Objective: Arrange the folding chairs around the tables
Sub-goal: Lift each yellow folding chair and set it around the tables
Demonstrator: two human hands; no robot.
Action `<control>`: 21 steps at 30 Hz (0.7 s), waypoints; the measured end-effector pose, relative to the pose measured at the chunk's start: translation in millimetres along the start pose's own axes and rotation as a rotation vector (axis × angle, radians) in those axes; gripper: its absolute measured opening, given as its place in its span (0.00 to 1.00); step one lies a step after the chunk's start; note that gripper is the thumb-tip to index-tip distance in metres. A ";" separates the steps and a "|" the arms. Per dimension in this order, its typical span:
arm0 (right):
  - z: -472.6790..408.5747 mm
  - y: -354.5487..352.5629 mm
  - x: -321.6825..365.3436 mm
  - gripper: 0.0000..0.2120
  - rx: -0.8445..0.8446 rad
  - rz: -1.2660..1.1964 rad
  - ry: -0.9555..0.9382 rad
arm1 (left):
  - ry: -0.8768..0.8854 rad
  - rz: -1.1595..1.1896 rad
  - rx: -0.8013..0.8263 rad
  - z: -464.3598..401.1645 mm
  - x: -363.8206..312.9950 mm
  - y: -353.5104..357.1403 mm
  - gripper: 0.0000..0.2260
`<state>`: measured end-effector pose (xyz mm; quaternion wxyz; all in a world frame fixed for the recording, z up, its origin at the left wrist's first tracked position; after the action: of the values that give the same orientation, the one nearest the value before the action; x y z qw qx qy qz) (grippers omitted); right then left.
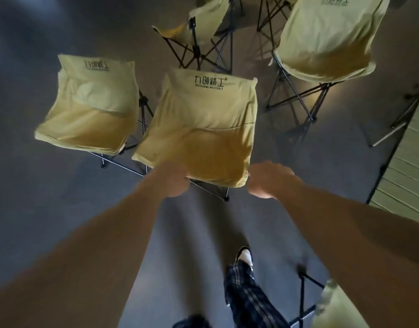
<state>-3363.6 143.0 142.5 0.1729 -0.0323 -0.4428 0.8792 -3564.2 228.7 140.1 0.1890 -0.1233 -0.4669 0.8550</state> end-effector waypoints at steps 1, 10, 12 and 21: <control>-17.1 -15.2 -3.9 0.19 0.000 -0.011 -0.005 | -0.008 0.001 -0.018 -16.3 -5.7 -19.2 0.12; -165.9 -158.2 -25.4 0.07 -0.055 0.041 -0.057 | -0.079 0.270 -0.032 -177.1 -19.3 -127.4 0.19; -195.6 -177.5 -31.5 0.06 -0.067 0.038 -0.042 | -0.087 0.298 -0.040 -213.2 -25.5 -143.4 0.22; -308.9 -228.4 -68.0 0.06 0.028 0.011 -0.085 | -0.136 0.445 0.032 -332.8 -78.7 -190.2 0.23</control>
<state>-3172.1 482.6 129.2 0.1494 0.0050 -0.4372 0.8868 -3325.1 538.1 125.9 -0.0342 -0.1624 -0.4262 0.8893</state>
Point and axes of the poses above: each hand's wrist, its own z-axis away from the middle knuckle, its own y-axis out of the palm, x = y × z, the point moved 5 cm from there along -z, towards the middle knuckle, and after that the axes turned 1 degree about -z, right-handed, at the moved point
